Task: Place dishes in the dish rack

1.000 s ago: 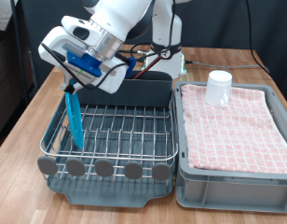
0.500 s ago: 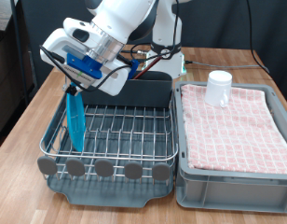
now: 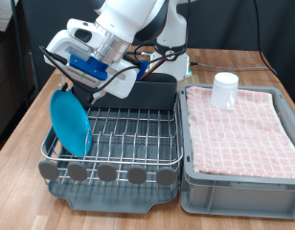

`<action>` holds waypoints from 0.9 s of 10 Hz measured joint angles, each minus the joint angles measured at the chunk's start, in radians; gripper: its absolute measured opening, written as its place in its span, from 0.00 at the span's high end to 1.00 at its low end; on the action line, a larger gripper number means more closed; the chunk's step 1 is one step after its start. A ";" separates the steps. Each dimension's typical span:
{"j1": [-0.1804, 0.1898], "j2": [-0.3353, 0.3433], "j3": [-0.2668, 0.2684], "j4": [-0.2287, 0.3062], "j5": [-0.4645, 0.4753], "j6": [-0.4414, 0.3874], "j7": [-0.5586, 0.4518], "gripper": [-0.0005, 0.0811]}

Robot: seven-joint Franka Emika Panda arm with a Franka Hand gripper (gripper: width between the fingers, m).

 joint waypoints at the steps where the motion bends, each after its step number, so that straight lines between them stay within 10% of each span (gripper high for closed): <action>1: -0.011 -0.017 0.019 0.002 0.083 -0.021 -0.061 0.17; 5: -0.032 -0.125 0.057 0.023 0.348 -0.118 -0.289 0.02; 9: -0.025 -0.247 0.071 0.104 0.413 -0.333 -0.373 0.01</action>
